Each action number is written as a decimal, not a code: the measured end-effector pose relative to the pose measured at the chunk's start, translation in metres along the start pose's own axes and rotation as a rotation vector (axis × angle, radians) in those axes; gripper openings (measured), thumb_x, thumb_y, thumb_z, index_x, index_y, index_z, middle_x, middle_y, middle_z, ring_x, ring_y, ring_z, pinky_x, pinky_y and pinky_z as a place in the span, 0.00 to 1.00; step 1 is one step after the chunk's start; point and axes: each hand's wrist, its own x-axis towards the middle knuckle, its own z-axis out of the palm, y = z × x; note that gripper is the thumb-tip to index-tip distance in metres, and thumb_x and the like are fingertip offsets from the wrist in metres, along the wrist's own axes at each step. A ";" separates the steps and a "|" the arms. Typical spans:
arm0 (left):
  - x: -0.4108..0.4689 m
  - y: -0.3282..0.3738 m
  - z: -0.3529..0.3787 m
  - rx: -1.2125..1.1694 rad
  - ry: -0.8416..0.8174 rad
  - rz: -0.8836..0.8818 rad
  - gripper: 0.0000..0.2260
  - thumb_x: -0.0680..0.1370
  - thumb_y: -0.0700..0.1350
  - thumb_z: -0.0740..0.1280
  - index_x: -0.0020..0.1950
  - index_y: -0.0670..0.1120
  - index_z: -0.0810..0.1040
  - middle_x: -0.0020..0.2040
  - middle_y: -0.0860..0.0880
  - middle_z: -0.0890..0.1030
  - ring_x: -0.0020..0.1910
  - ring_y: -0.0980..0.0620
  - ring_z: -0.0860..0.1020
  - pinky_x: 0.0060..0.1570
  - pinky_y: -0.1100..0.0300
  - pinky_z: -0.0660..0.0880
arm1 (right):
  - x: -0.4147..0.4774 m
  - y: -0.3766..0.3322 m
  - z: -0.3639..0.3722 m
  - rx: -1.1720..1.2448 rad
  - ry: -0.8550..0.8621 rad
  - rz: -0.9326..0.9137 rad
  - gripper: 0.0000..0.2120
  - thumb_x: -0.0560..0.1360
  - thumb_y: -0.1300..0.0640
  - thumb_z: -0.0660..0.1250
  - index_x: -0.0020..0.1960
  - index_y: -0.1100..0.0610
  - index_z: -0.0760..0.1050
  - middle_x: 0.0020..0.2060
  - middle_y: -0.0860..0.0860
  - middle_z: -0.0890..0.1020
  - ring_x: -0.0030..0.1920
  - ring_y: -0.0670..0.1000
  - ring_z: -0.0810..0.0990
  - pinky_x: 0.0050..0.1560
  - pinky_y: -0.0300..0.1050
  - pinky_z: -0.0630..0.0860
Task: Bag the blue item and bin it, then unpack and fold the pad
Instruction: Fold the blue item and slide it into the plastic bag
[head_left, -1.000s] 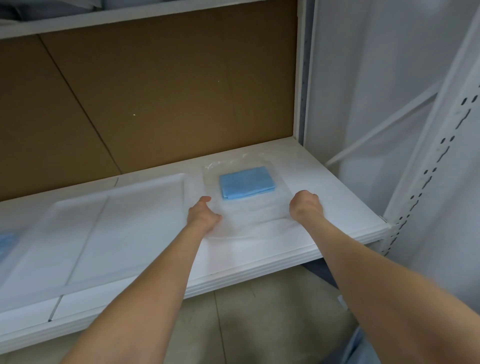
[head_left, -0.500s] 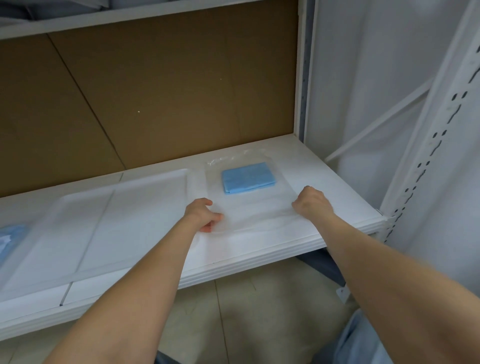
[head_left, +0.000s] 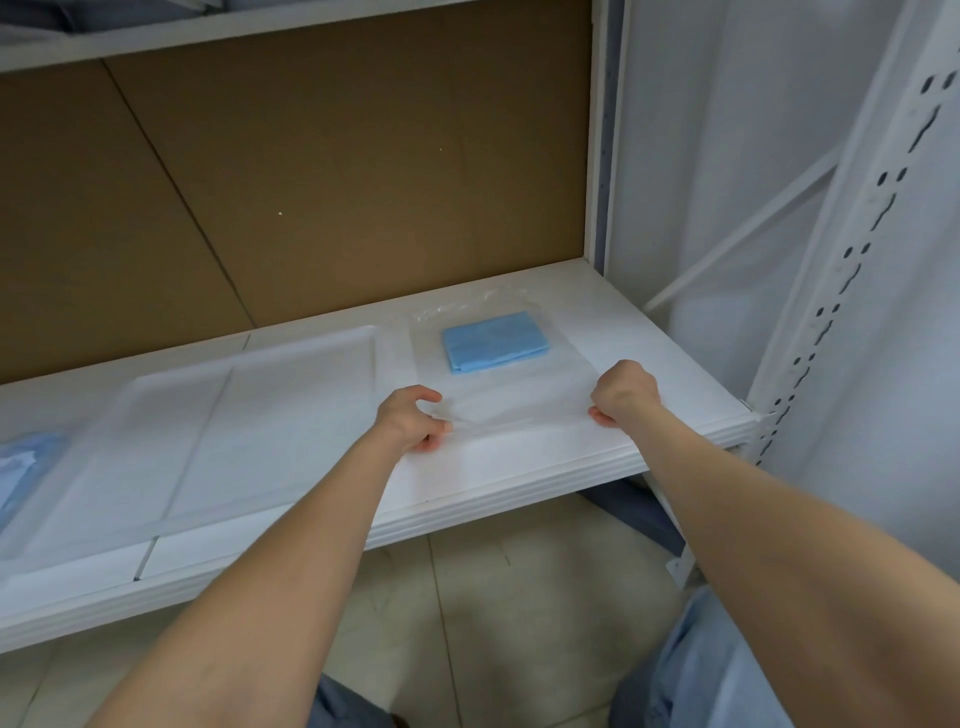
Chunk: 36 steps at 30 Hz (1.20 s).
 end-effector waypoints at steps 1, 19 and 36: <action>0.001 -0.001 0.002 0.007 0.006 0.002 0.21 0.72 0.33 0.72 0.64 0.43 0.75 0.38 0.45 0.74 0.33 0.50 0.74 0.33 0.62 0.79 | 0.000 0.001 0.000 -0.017 0.020 -0.015 0.04 0.73 0.68 0.63 0.44 0.61 0.74 0.46 0.59 0.80 0.41 0.61 0.83 0.28 0.45 0.78; -0.005 0.021 0.023 0.880 0.239 0.594 0.14 0.78 0.50 0.65 0.64 0.55 0.72 0.59 0.53 0.79 0.56 0.50 0.78 0.50 0.60 0.71 | -0.012 -0.025 -0.018 0.794 -0.188 0.050 0.05 0.75 0.66 0.68 0.50 0.65 0.77 0.32 0.55 0.76 0.30 0.49 0.75 0.31 0.39 0.81; 0.029 0.078 -0.032 0.607 0.118 0.402 0.09 0.73 0.54 0.68 0.35 0.52 0.78 0.39 0.56 0.84 0.48 0.52 0.78 0.49 0.57 0.73 | 0.011 -0.048 -0.015 0.375 -0.042 -0.330 0.13 0.71 0.56 0.75 0.50 0.63 0.80 0.40 0.53 0.82 0.42 0.50 0.79 0.49 0.39 0.73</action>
